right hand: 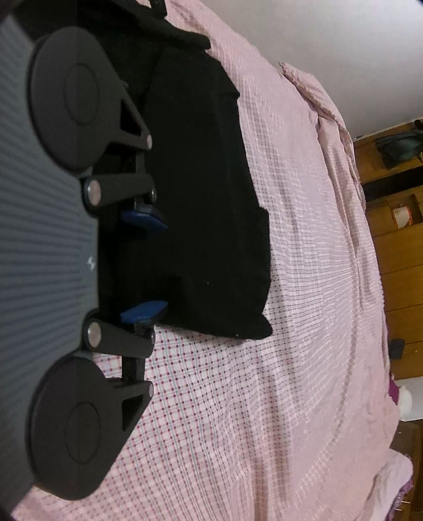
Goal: Fold small clothes
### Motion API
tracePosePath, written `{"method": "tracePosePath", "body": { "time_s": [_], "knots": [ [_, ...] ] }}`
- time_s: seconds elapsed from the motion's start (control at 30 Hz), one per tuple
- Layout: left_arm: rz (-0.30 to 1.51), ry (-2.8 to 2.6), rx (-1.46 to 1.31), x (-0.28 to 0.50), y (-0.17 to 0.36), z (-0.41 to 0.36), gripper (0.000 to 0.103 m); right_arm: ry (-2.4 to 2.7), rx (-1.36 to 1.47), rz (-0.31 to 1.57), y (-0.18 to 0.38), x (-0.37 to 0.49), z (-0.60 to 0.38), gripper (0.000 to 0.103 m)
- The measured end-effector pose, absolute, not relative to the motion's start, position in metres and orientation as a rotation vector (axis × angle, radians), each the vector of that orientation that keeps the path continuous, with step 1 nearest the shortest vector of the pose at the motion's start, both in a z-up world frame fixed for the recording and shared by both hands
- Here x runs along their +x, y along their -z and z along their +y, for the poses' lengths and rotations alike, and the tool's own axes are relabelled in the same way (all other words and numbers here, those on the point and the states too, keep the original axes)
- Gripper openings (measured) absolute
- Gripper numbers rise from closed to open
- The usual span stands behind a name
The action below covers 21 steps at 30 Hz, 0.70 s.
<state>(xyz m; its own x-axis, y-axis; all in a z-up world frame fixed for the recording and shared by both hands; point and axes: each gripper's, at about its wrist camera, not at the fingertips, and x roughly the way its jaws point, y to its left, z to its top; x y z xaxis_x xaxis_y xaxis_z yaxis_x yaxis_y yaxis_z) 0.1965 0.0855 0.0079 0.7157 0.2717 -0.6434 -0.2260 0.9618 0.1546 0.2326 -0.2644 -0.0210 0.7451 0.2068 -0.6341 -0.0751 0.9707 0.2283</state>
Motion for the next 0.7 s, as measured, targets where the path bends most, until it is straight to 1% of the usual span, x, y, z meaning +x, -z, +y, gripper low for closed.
{"method": "tracePosePath", "body": {
  "time_s": [0.33, 0.57, 0.7],
  "knots": [
    [0.75, -0.389, -0.01, 0.134, -0.019, 0.144, 0.072, -0.225, 0.192, 0.682, -0.015, 0.176, -0.243, 0.052],
    [0.771, -0.441, -0.051, 0.098, -0.012, 0.177, 0.072, -0.251, 0.214, 0.684, -0.022, 0.147, -0.228, 0.052],
    [0.786, -0.492, -0.077, 0.082, -0.003, 0.194, 0.08, -0.26, 0.243, 0.72, -0.014, 0.14, -0.221, 0.052]
  ]
}}
